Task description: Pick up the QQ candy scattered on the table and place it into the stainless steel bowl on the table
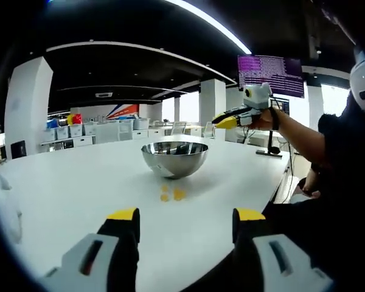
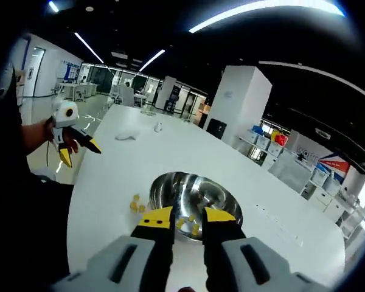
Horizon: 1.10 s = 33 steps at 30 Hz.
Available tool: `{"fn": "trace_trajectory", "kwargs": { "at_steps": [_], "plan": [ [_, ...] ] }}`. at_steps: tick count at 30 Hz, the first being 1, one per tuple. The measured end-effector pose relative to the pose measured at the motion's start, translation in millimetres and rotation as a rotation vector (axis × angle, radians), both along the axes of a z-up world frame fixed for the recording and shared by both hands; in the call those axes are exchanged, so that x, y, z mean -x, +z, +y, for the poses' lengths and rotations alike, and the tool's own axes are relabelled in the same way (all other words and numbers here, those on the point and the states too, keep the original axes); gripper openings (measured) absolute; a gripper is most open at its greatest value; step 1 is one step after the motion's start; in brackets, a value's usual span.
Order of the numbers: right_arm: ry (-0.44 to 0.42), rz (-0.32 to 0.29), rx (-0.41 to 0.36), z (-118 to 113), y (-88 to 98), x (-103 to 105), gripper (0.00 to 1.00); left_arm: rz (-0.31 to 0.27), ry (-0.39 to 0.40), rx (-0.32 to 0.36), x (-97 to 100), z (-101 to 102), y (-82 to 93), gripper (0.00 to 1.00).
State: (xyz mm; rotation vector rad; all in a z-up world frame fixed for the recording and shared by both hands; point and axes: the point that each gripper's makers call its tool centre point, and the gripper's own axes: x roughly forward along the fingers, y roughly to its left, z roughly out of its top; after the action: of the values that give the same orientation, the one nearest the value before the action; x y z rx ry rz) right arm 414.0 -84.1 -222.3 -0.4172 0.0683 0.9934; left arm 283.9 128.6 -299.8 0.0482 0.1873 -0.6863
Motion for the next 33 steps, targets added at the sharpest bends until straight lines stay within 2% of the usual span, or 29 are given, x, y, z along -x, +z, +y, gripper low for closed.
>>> {"fn": "trace_trajectory", "kwargs": {
  "at_steps": [4, 8, 11, 15, 18, 23, 30, 31, 33],
  "plan": [
    [-0.014, 0.026, -0.081, -7.5, -17.3, 27.1, 0.19, 0.0, -0.003, -0.006, -0.6, -2.9, -0.4, 0.61],
    [-0.029, 0.071, -0.144, -10.8, -43.2, 44.2, 0.19, 0.004, -0.012, -0.014, -0.1, -8.2, -1.7, 0.61],
    [-0.05, 0.113, -0.157, -15.5, -68.7, 51.3, 0.19, 0.008, -0.02, -0.02, -0.1, -11.4, -3.1, 0.61],
    [-0.059, 0.151, -0.177, -17.6, -87.1, 60.8, 0.19, 0.009, -0.022, -0.022, -0.8, -13.3, -3.1, 0.63],
    [-0.064, 0.164, -0.188, -17.3, -91.4, 66.0, 0.19, 0.007, -0.023, -0.024, -1.3, -13.6, -2.4, 0.63],
    [-0.061, 0.155, -0.193, -11.0, -84.7, 66.4, 0.19, 0.0, -0.021, -0.02, -1.8, -12.8, -0.2, 0.62],
    [-0.034, 0.163, -0.161, 14.4, -93.0, 64.7, 0.19, -0.007, -0.018, -0.016, 0.4, -8.2, 1.0, 0.61],
    [-0.026, 0.166, -0.158, 13.9, -97.2, 55.7, 0.19, -0.006, -0.016, -0.015, 0.8, -6.6, 0.7, 0.61],
    [-0.009, 0.172, -0.138, 30.0, -104.1, 53.4, 0.19, -0.006, -0.013, -0.013, 1.7, -4.1, 0.2, 0.61]
  ]
}}
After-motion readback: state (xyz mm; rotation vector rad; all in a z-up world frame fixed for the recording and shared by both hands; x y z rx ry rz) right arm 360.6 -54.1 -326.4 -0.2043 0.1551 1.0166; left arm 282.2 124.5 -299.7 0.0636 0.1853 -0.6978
